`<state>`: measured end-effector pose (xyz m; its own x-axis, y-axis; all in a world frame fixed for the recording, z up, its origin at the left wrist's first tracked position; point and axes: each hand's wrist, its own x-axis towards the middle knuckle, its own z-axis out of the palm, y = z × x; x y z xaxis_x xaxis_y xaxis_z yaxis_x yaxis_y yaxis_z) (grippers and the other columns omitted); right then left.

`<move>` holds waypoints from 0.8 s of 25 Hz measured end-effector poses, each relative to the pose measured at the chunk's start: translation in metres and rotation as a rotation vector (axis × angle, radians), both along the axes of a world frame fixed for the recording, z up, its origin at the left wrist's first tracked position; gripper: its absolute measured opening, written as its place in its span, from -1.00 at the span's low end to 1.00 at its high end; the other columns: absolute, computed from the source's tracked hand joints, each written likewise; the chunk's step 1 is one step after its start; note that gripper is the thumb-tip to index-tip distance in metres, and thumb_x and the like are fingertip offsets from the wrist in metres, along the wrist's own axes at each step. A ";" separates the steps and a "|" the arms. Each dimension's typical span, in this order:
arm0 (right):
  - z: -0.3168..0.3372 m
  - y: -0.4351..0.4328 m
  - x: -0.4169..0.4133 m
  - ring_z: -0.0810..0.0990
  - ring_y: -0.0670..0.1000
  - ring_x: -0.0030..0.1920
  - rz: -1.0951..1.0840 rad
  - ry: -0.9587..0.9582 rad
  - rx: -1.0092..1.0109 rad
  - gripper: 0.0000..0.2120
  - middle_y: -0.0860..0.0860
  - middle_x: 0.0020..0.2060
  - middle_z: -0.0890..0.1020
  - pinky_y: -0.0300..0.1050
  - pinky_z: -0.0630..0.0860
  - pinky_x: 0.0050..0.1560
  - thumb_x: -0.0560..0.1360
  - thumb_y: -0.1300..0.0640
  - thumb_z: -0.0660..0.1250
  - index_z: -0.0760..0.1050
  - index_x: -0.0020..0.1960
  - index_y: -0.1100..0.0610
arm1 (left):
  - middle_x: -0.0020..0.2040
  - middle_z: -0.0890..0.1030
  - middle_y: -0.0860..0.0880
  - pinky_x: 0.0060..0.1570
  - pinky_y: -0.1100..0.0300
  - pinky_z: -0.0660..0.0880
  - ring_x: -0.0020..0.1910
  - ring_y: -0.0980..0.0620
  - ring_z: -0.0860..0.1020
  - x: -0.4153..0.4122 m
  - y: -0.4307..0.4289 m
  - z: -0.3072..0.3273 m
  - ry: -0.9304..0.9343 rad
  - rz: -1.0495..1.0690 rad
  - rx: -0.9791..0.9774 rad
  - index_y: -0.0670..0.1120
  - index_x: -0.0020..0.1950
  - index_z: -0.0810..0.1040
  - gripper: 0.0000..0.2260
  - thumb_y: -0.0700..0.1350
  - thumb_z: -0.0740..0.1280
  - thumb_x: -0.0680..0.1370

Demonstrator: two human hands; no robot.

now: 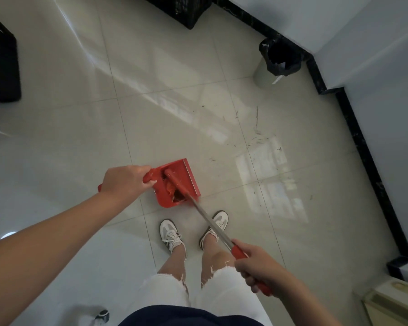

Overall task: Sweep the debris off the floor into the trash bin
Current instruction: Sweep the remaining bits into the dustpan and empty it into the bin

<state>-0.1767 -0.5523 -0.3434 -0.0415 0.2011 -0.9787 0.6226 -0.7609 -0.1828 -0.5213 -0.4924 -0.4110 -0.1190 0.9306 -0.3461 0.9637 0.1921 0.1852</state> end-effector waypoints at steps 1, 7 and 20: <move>0.007 -0.001 0.011 0.29 -0.06 -0.56 -0.080 0.013 -0.015 -0.33 0.06 -0.44 0.37 -0.26 0.23 -0.55 0.41 0.32 0.21 0.32 0.45 -0.14 | -0.16 0.70 0.04 -0.27 0.18 0.41 -0.13 -0.06 0.67 -0.005 -0.005 0.000 0.008 0.011 0.000 0.08 0.01 0.65 -0.75 0.21 0.35 0.52; 0.060 -0.014 0.070 0.22 -0.07 -0.61 -0.372 0.025 -0.010 -0.56 0.05 -0.51 0.30 -0.33 0.19 -0.59 0.53 0.27 0.29 0.42 0.29 -0.16 | -0.15 0.71 0.02 -0.24 0.17 0.43 -0.09 -0.08 0.67 -0.011 -0.015 0.013 -0.027 0.091 0.030 0.12 0.02 0.68 -0.75 0.23 0.38 0.49; -0.036 0.030 0.176 0.36 -0.06 -0.66 -0.475 -0.168 -0.181 -0.82 0.08 -0.54 0.40 -0.30 0.30 -0.63 0.50 0.38 0.20 0.34 -0.27 0.24 | -0.11 0.72 -0.11 -0.23 0.09 0.44 -0.08 -0.23 0.66 0.022 0.115 0.073 0.052 -0.043 0.154 0.07 0.05 0.69 -0.73 0.20 0.44 0.47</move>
<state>-0.0006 -0.5225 -0.3797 0.1729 -0.0126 -0.9849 0.2110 -0.9762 0.0495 -0.4988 -0.3769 -0.3380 -0.0922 0.9767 -0.1937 0.9795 0.1240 0.1591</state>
